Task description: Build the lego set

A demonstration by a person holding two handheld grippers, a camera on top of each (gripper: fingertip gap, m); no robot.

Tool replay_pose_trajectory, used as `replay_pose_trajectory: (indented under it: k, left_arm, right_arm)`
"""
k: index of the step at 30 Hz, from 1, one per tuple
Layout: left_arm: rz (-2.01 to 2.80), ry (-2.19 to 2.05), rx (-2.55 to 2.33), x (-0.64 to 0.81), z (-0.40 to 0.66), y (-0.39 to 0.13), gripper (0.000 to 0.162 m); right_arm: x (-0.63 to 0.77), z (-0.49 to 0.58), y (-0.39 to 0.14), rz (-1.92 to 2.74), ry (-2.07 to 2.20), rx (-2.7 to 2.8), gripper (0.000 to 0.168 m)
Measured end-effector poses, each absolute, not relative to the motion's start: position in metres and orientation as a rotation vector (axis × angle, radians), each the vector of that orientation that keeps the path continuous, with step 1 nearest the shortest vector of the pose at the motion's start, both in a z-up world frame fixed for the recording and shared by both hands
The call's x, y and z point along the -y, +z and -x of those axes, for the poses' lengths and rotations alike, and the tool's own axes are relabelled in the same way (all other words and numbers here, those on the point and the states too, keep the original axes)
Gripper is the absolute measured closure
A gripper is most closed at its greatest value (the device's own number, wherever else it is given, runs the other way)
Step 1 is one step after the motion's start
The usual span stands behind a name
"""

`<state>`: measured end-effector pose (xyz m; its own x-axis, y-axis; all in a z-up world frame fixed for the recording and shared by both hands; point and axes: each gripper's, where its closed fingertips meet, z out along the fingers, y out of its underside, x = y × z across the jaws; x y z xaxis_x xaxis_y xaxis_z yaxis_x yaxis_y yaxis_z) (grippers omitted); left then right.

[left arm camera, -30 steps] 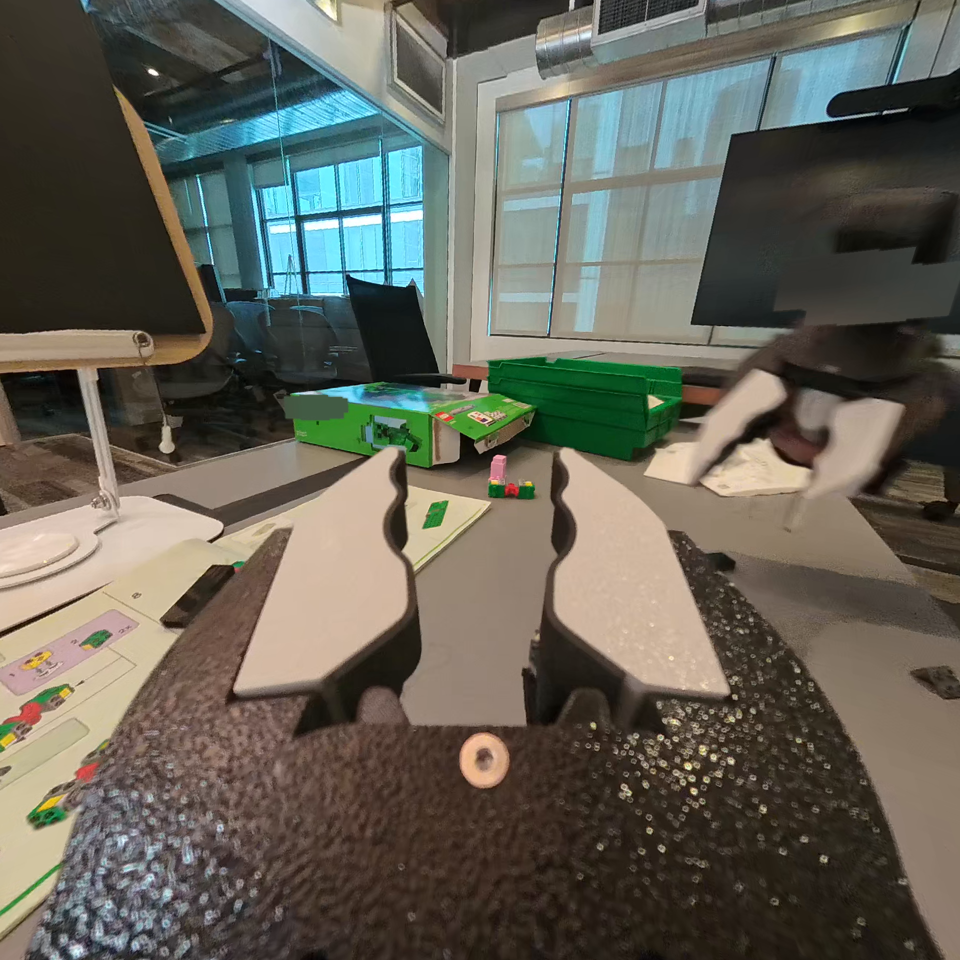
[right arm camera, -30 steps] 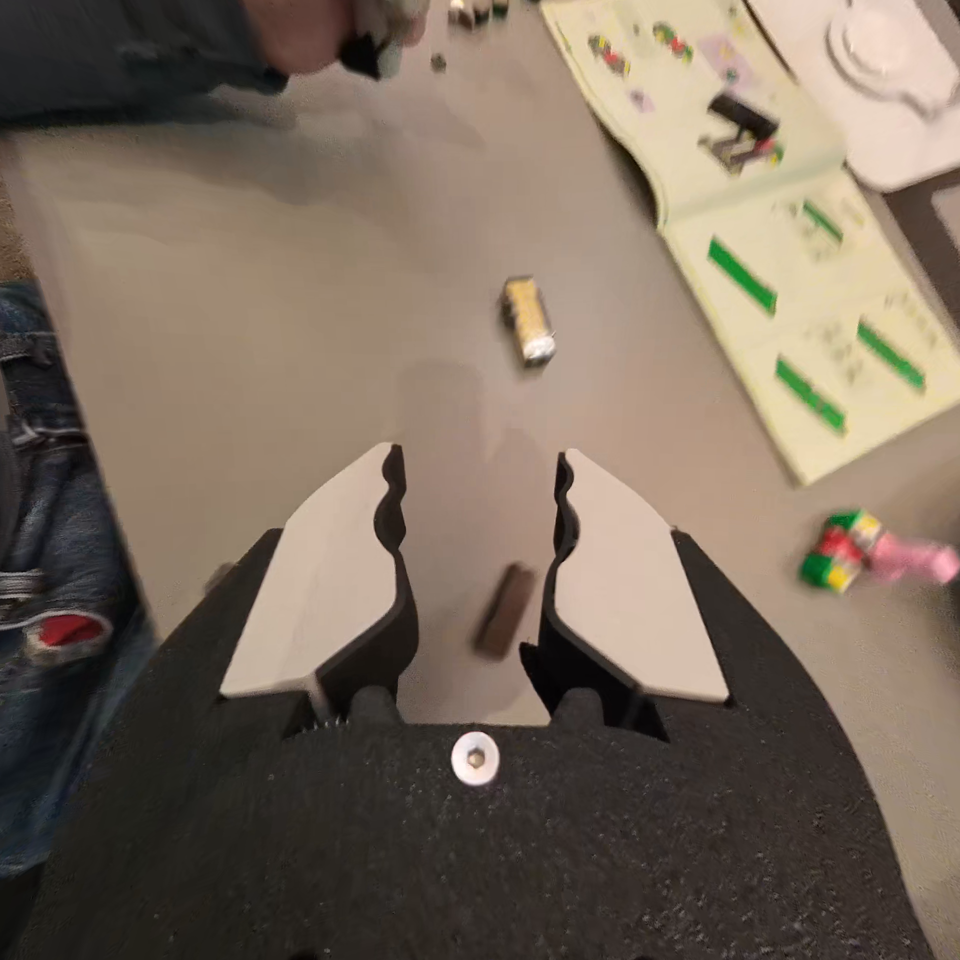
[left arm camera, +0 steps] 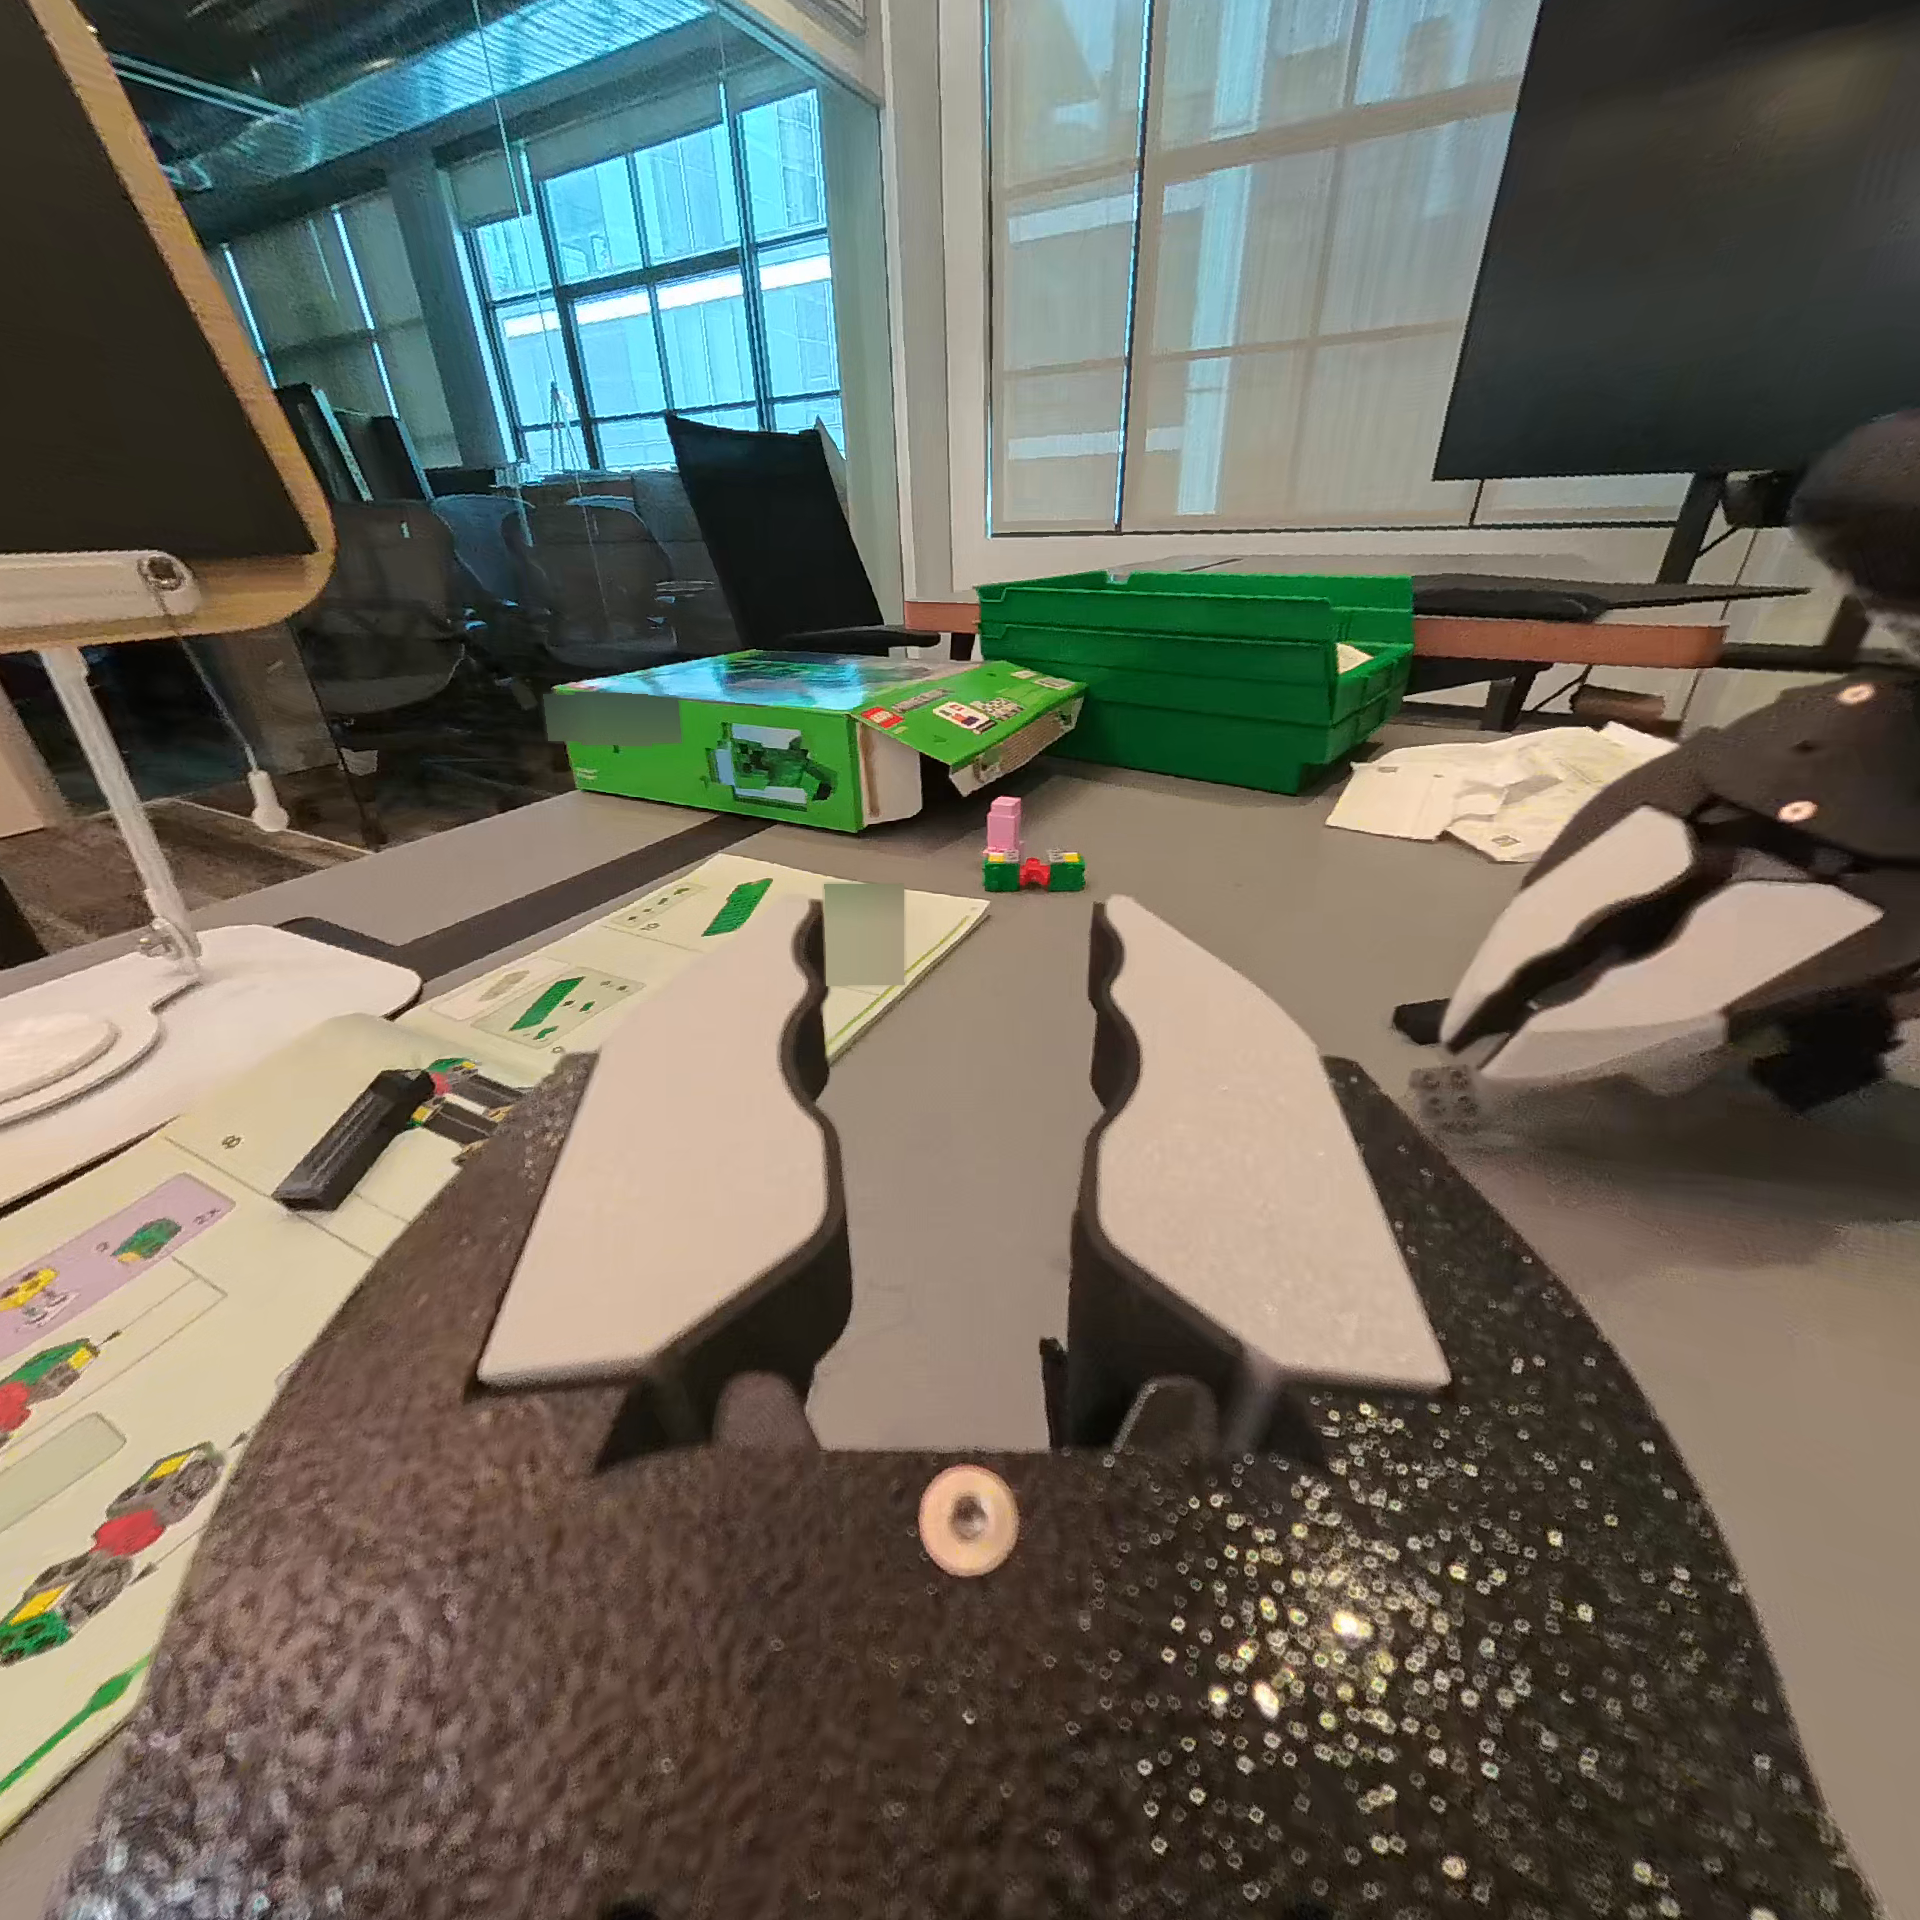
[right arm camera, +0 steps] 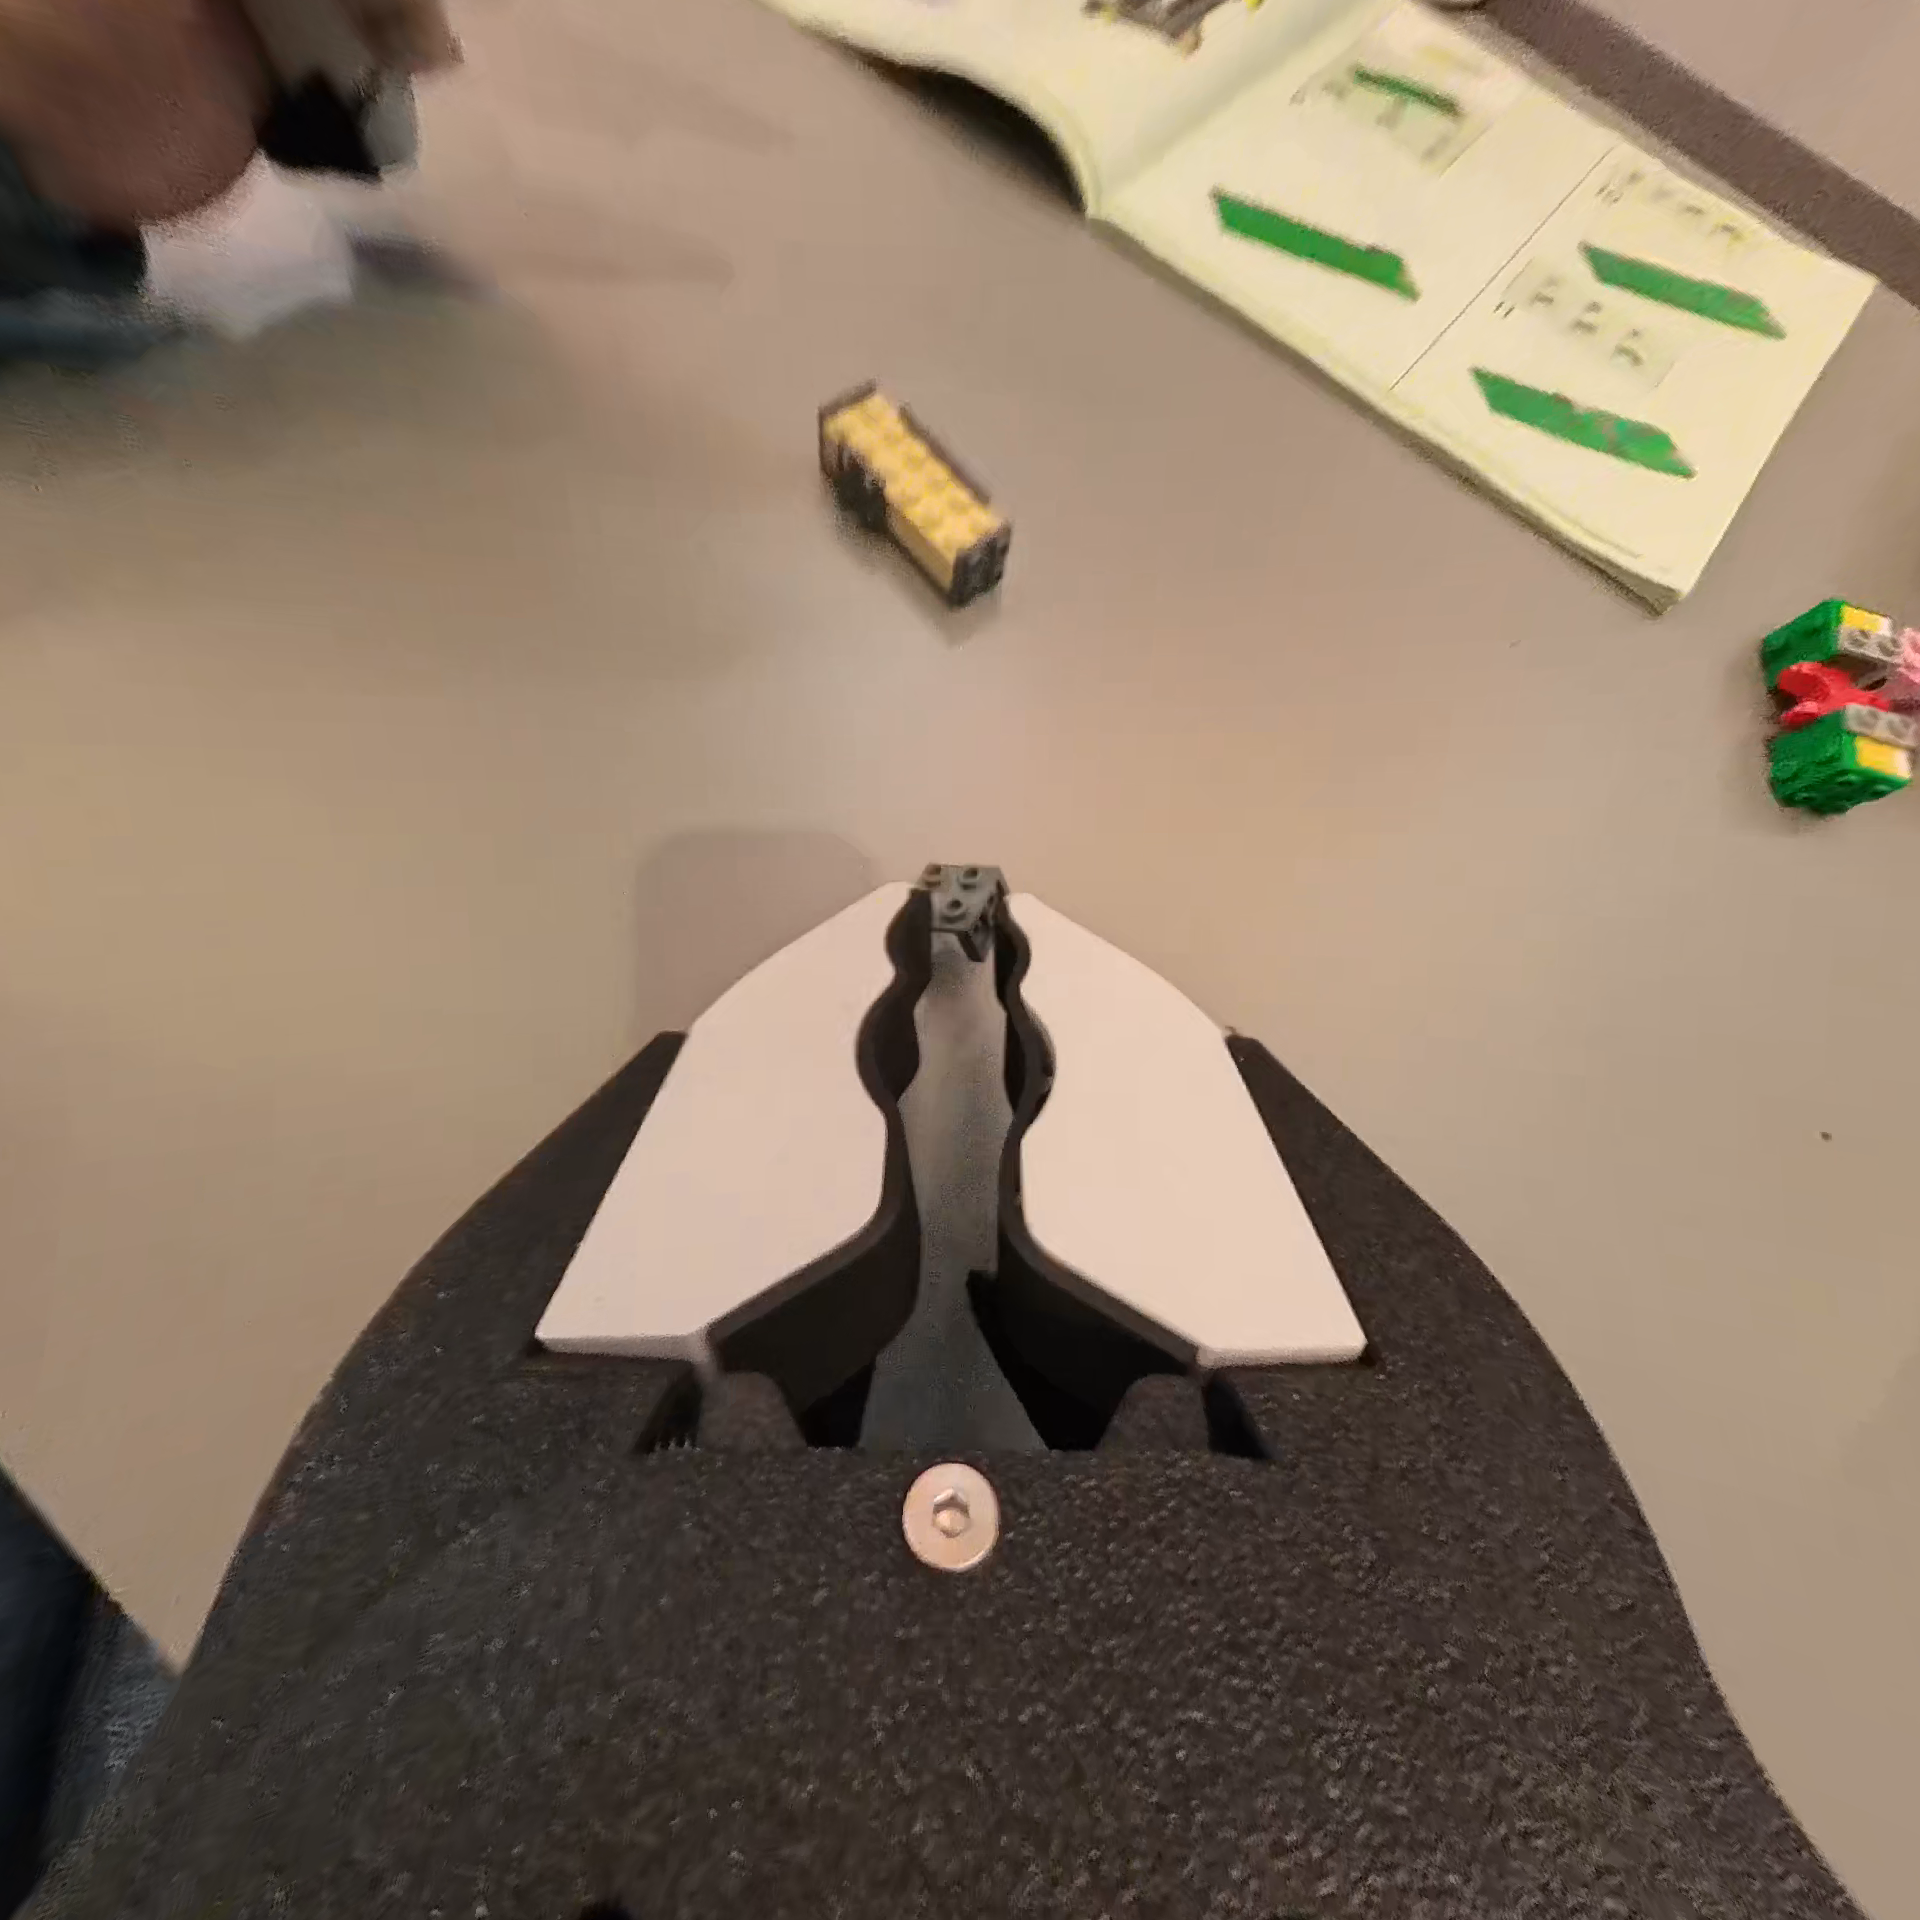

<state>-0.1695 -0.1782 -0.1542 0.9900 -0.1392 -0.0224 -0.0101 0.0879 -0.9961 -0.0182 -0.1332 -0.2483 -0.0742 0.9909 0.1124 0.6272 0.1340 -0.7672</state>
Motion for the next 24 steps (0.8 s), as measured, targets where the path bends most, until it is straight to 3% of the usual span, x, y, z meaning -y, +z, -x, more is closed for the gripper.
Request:
replay_pose_trajectory:
  k: [2,5,8,11,24]
  left_arm:
    - [1.479,-0.077,-0.108,0.179,0.173,-0.155,0.115]
    - [1.469,-0.043,-0.101,0.18,0.176,-0.153,0.118]
    - [1.454,-0.046,-0.088,0.178,0.176,-0.152,0.119]
    - [1.475,-0.062,-0.092,0.174,0.173,-0.157,0.119]
    - [1.539,-0.044,-0.196,0.166,0.152,-0.171,0.12]
  right_arm:
    - [0.135,0.013,-0.236,1.591,0.799,1.688,0.15]
    - [0.14,-0.01,-0.232,1.552,0.788,1.622,0.163]
    - [0.139,-0.022,-0.245,1.578,0.692,1.628,0.152]
    - [0.142,-0.011,-0.256,1.645,0.672,1.611,0.151]
    - [0.129,0.026,-0.267,1.656,0.526,1.708,0.167]
